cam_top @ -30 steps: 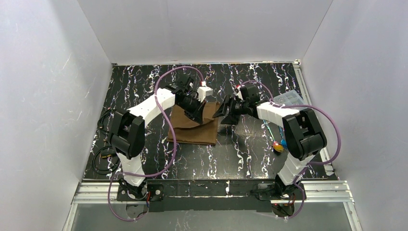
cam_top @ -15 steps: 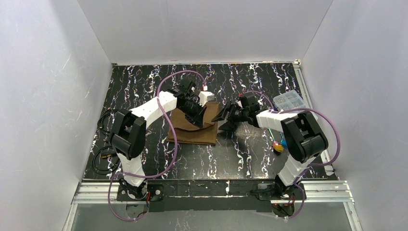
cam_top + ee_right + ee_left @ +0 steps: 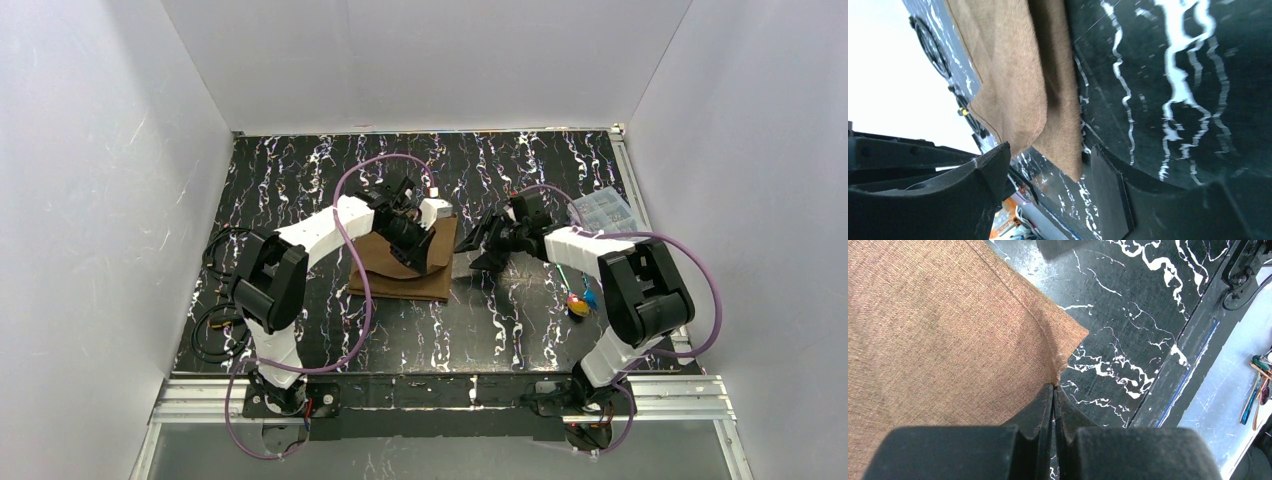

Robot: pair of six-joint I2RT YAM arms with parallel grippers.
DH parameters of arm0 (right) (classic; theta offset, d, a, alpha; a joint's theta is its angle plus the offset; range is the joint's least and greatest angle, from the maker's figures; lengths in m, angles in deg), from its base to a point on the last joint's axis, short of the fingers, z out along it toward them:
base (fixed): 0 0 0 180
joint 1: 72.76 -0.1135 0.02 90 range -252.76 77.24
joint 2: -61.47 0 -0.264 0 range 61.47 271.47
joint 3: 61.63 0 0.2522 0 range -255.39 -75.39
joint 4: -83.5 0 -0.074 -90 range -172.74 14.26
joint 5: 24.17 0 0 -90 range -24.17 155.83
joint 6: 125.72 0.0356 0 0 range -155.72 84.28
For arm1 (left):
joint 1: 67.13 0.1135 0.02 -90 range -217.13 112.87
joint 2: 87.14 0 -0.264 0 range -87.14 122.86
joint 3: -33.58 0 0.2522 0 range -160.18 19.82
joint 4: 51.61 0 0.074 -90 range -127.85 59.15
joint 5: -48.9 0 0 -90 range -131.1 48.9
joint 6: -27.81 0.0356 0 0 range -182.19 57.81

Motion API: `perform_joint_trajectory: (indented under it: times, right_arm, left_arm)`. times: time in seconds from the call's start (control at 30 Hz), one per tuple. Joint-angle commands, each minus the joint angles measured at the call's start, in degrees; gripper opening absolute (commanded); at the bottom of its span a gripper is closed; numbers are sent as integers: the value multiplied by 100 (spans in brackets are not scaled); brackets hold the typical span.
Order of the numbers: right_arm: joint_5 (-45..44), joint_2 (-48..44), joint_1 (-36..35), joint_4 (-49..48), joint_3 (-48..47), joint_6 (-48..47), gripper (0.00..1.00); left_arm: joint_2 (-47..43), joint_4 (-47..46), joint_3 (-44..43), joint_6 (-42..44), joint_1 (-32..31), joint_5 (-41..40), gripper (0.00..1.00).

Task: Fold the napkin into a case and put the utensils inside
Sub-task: Fold the top corner of the square-folded napkin at the center of the board.

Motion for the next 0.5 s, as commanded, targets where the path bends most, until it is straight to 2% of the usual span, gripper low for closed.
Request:
perform_joint_trajectory:
  times: [0.0, 0.23, 0.37, 0.47]
  right_arm:
    - [-112, -114, 327, 890, -539, -837, 68]
    - [-149, 440, 392, 859, -1219, -1074, 66]
    - [-178, 1083, 394, 830, -1806, -1242, 64]
    - [-237, 1571, 394, 951, -2262, -1460, 63]
  left_arm:
    - [-180, 26, 216, 67, -86, 109, 0]
    - [-55, -108, 311, -110, -133, 189, 3]
    - [48, -105, 233, -256, -134, 285, 10]
    - [46, -103, 235, -320, -133, 258, 20]
